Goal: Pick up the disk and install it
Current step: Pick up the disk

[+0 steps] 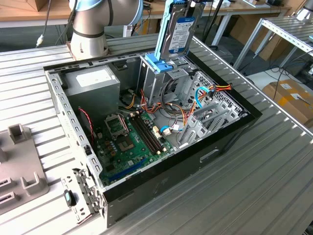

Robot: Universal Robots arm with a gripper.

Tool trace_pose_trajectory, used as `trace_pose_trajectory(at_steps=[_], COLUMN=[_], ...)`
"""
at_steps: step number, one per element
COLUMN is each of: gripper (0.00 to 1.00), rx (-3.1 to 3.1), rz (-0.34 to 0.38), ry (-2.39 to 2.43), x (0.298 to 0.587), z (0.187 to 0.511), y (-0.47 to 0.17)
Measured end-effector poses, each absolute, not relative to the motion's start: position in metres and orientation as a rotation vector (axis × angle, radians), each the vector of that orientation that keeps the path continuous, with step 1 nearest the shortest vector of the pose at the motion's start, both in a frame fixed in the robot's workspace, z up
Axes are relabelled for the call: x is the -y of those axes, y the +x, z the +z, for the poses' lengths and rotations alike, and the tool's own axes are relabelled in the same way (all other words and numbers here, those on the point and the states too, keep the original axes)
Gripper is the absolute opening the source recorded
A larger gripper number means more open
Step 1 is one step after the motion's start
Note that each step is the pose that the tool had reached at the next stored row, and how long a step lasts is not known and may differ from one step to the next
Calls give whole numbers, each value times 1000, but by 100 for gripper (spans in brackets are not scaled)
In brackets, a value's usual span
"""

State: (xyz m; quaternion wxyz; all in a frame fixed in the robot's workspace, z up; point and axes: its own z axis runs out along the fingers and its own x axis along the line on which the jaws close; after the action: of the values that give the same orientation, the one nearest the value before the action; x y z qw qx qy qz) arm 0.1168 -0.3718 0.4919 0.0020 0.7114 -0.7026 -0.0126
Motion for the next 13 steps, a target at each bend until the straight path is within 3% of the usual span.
trace_pose_trajectory(at_steps=[13], gripper=[35], rx=[2205], rz=[-40], ry=[2232], x=[386], z=[492], y=[120])
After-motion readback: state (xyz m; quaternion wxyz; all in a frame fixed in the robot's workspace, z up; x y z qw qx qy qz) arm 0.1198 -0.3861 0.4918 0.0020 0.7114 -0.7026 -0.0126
